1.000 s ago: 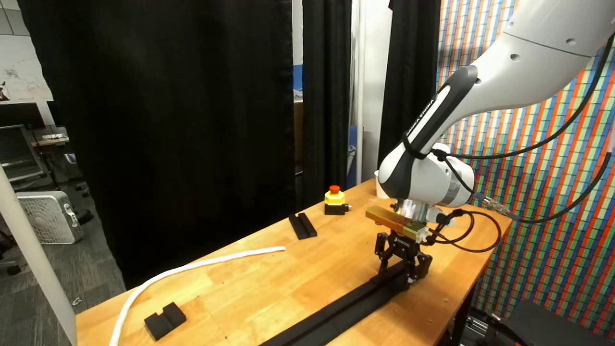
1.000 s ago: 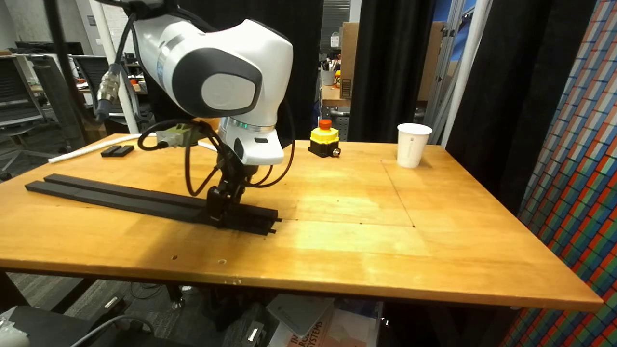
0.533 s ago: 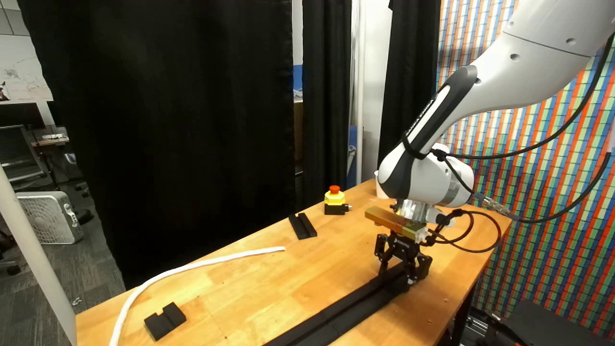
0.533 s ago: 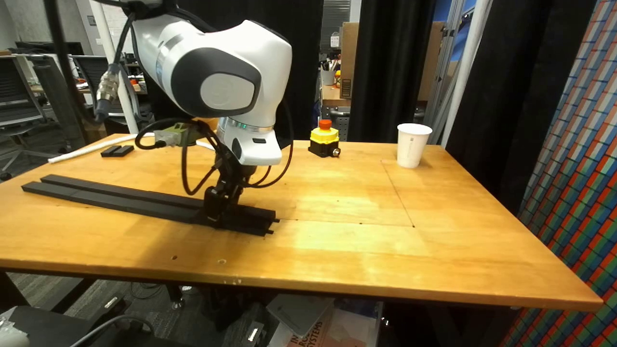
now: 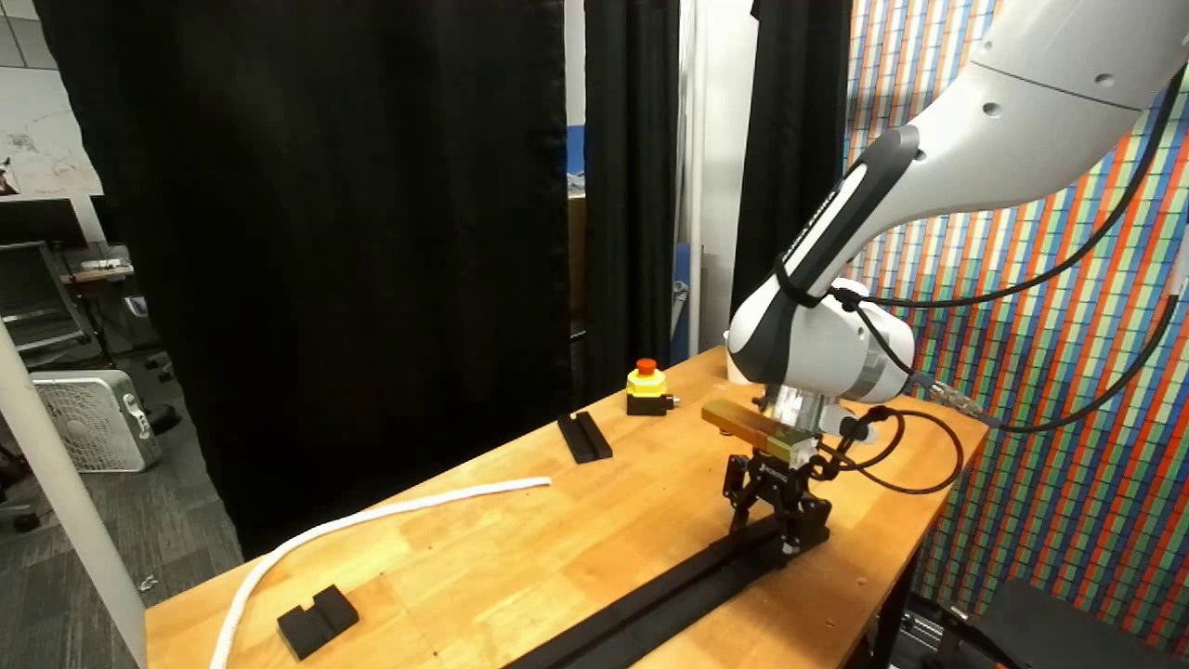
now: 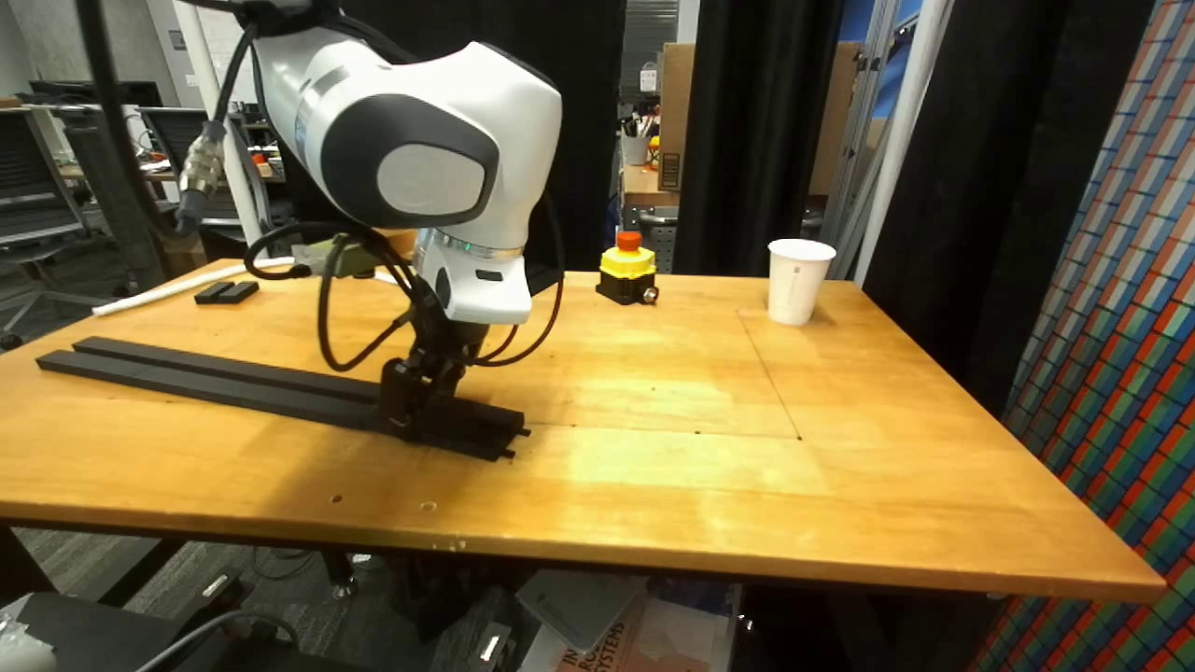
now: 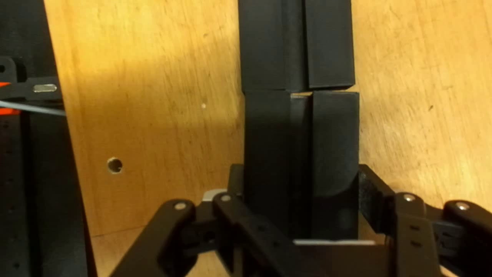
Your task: Join the four pieces of the black objects together
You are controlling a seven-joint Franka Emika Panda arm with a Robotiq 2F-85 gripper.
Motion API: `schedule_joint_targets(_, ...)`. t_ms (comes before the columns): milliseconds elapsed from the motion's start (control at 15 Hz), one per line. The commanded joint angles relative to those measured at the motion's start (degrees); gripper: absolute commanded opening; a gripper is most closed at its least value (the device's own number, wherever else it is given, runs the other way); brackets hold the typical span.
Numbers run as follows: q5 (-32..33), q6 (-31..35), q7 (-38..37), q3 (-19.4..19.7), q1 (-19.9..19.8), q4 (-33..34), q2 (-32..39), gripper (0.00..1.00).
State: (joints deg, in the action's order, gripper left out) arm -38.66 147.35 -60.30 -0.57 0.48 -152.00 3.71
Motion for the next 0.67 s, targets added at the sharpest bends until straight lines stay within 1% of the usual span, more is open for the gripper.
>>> schedule_joint_targets(0,-3.6,1.07,-1.07,-1.0,1.09,-1.25,2.08,0.46)
schedule_joint_targets(200,-4.81,1.43,0.72,-1.02,1.04,-1.14,2.42,0.46)
schedule_joint_targets(600,-3.53,1.41,2.98,-0.83,0.91,-0.12,3.23,0.46)
